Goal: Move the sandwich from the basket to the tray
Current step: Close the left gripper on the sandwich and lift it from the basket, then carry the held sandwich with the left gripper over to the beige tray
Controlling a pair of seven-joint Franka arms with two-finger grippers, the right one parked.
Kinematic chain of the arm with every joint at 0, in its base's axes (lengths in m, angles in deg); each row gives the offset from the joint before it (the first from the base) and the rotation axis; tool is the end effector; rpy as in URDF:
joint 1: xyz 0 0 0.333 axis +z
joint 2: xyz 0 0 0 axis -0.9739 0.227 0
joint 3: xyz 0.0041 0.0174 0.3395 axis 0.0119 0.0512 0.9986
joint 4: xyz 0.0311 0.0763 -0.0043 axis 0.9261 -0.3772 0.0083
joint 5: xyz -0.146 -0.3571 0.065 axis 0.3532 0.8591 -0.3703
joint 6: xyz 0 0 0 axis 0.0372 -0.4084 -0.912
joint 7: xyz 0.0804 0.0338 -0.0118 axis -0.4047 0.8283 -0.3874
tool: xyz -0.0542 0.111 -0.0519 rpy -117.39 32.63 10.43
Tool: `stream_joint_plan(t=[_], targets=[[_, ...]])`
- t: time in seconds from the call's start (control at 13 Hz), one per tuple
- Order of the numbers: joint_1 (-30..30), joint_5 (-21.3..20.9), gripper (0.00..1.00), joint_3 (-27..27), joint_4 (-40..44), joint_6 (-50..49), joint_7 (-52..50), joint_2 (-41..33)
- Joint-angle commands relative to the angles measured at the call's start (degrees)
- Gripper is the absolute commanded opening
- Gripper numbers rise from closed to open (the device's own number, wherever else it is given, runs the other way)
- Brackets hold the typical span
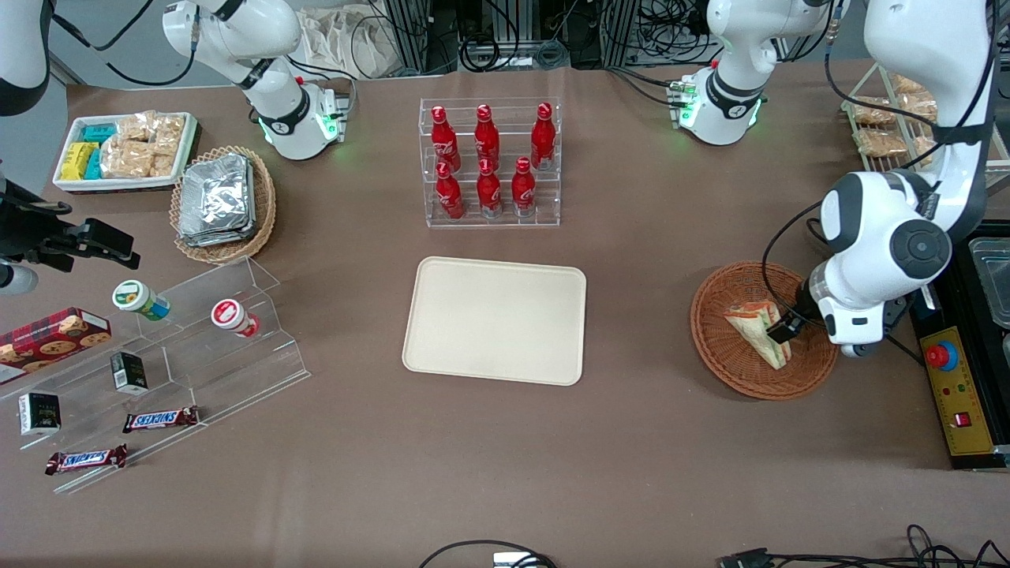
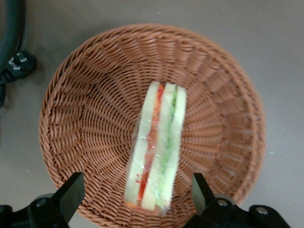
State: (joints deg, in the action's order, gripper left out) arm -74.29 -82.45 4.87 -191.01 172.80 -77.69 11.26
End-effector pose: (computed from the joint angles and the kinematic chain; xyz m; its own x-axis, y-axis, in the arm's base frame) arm 0.5699 -0.0127 0.2936 0.6811 0.7304 -0.0506 0.7254 -0.6826 -0.0892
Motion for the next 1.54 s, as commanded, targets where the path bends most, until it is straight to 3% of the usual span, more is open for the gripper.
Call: stream_joint_plan(t=[0.0, 0.38, 0.46, 0.54, 0.62, 0.85, 1.08, 1.31, 1.46], targets=[[0.13, -0.64, 1.00, -0.12, -0.20, 3.08, -1.49, 2.42], [-0.13, -0.56, 1.00, -0.21, 0.15, 4.33, -1.49, 6.55], [-0.04, -0.56, 0.96, -0.12, 0.24, 4.33, -1.49, 6.99], [0.04, 0.31, 0.57, -0.21, 0.59, 4.41, -1.84, 7.00], [0.05, 0.15, 0.01, -0.12, 1.37, 4.33, -2.36, 6.74], [-0.48, -0.38, 0.00, -0.30, 4.37, 2.40, -2.37, 6.21], [-1.44, -0.47, 0.00, -0.74, 11.11, -9.43, -1.23, 4.89], [-6.79, -0.29, 0.00, -0.91, 22.35, -21.39, -0.01, 5.41], [-11.62, -0.21, 0.00, -1.18, 25.63, -22.83, 12.67, 5.59]])
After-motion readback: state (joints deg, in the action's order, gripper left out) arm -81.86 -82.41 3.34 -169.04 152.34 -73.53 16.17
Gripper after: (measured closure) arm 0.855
